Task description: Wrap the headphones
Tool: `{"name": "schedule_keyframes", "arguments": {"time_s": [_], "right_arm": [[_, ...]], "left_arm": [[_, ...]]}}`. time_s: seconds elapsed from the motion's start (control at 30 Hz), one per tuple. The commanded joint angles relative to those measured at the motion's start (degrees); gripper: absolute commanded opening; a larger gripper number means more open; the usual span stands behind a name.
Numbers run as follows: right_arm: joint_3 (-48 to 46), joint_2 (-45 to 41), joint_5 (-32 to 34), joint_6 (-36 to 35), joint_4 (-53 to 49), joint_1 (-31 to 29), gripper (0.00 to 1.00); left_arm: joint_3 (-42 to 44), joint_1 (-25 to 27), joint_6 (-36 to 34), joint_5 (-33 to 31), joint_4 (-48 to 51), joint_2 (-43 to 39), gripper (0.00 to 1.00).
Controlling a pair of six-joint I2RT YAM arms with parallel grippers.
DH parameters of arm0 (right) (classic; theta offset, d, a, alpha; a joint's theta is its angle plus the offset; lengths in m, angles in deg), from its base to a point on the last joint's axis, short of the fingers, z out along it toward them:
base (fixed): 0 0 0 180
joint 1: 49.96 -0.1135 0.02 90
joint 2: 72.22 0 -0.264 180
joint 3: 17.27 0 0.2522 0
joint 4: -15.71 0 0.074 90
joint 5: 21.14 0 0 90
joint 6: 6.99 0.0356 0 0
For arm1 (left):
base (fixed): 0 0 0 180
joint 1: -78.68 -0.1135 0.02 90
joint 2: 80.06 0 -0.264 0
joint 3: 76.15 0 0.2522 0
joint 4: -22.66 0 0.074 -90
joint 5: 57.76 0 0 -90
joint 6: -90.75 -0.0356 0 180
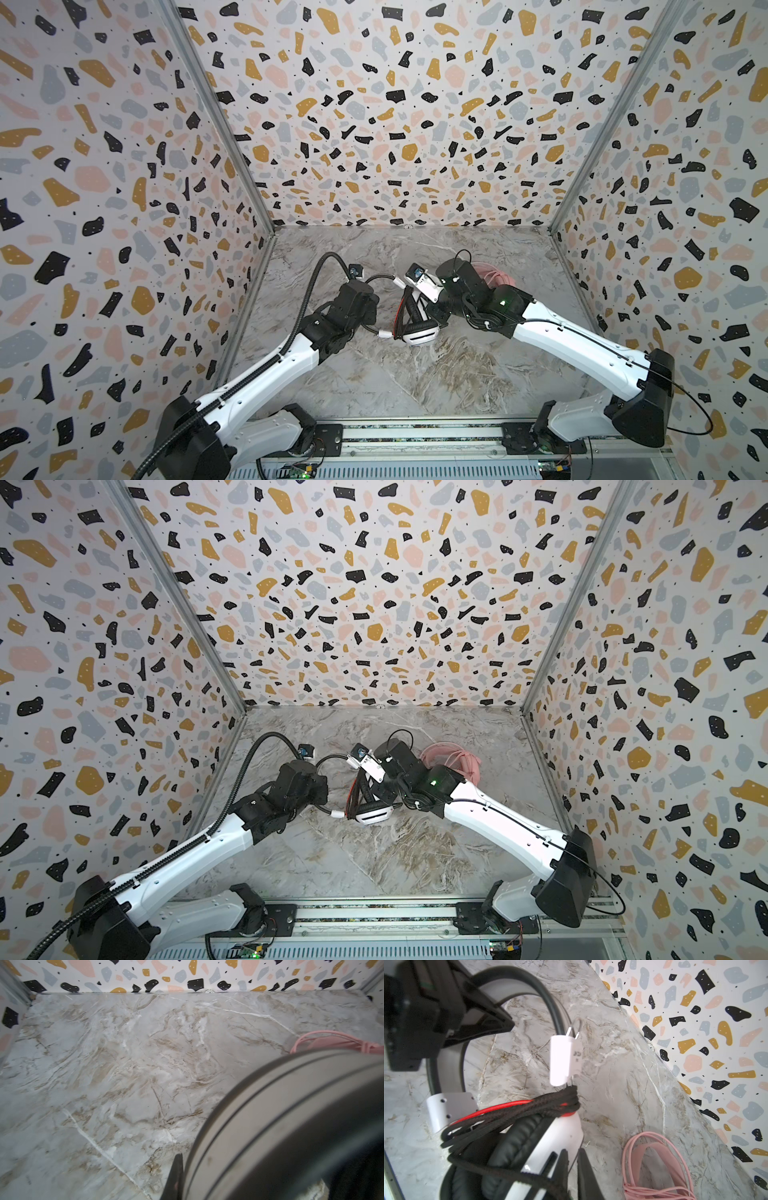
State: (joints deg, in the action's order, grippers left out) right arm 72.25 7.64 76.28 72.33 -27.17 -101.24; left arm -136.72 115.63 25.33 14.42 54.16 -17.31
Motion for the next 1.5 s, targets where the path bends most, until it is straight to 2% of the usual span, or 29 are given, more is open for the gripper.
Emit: {"name": "schedule_keyframes", "arguments": {"time_s": [0.0,0.07,0.17,0.3,0.77,0.97,1.2,1.47], "right_arm": [[1.0,-1.8,1.2,-0.4,5.1,2.9,0.08],[0.5,-1.8,-0.4,-0.7,5.9,3.7,0.08],[1.0,-1.2,-7.1,-1.8,4.8,5.0,0.09],[1.6,0.5,-10.3,-2.2,3.3,5.2,0.12],[-3.5,0.3,-11.7,-0.9,5.7,7.6,0.22],[-8.1,-2.2,-12.9,0.0,7.9,8.1,0.27],[-15.0,-6.8,-13.5,2.7,13.1,8.1,0.43],[-19.3,-10.5,-9.8,5.4,14.8,8.3,0.54]], "left_arm": [[3.0,0.7,-3.3,12.1,-4.8,-3.1,0.00],[3.4,0.7,-3.9,14.9,-5.1,-3.3,0.00],[3.4,0.7,-5.2,18.0,-4.8,-2.8,0.00],[2.7,0.7,-5.3,20.5,-4.8,-2.1,0.00],[-1.3,0.7,-3.6,31.0,-7.5,-1.7,0.00],[-2.5,0.6,-1.2,29.0,-7.8,-2.2,0.00],[-2.5,0.2,2.0,27.9,-10.0,-2.7,0.00],[-4.4,-2.7,3.0,27.0,-7.2,-0.5,0.00]]}}
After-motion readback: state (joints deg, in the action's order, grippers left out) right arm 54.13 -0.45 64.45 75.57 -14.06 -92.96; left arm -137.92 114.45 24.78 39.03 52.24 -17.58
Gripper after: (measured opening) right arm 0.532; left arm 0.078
